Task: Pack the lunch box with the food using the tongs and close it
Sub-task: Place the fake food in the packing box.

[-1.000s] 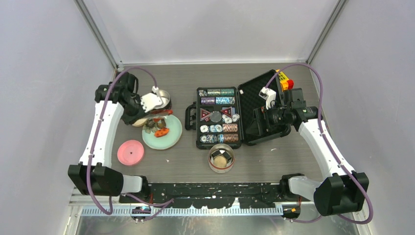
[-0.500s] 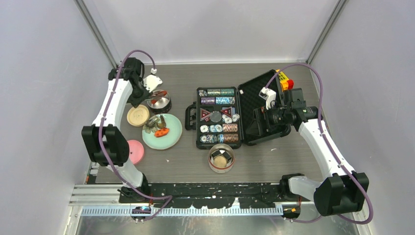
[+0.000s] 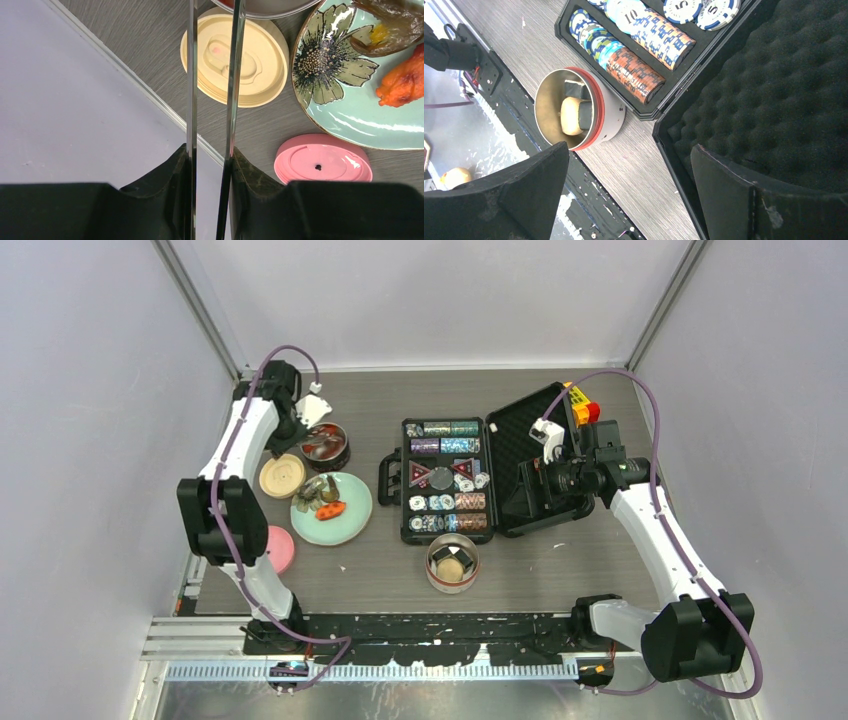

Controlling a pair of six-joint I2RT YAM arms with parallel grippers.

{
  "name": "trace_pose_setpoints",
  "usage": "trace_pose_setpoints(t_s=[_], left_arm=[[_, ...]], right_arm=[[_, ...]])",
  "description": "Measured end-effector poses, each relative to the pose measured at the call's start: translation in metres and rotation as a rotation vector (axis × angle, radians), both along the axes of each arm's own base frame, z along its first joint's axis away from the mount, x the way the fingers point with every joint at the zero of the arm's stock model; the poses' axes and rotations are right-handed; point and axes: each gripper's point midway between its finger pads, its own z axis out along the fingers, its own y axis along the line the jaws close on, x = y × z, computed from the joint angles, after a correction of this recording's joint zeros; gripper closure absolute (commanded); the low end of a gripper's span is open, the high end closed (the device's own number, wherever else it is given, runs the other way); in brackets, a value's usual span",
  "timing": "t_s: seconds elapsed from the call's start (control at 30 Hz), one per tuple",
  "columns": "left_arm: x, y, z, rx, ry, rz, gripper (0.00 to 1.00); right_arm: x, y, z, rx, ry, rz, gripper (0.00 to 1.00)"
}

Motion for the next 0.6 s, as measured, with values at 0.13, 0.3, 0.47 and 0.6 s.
trace_pose_setpoints(t_s=[0.13, 0.3, 0.47, 0.6], left_arm=[[0.0036, 0.0015, -0.0044, 0.009, 0.000, 0.004, 0.64], [0.0044, 0.0022, -0.0084, 0.012, 0.003, 0.008, 0.57], [0.0038, 0.0015, -0.0087, 0.008, 0.004, 0.010, 0.53], [0.0018, 0.0001, -0.0085, -0.003, 0.006, 0.019, 0.53]], right_arm=[[0.0000, 0.0000, 0.0000, 0.000, 0.000, 0.000, 0.04], [0.0000, 0.0000, 0.0000, 0.000, 0.000, 0.000, 0.04], [0.0000, 0.0000, 0.0000, 0.000, 0.000, 0.000, 0.04], [0.0000, 0.0000, 0.0000, 0.000, 0.000, 0.000, 0.04]])
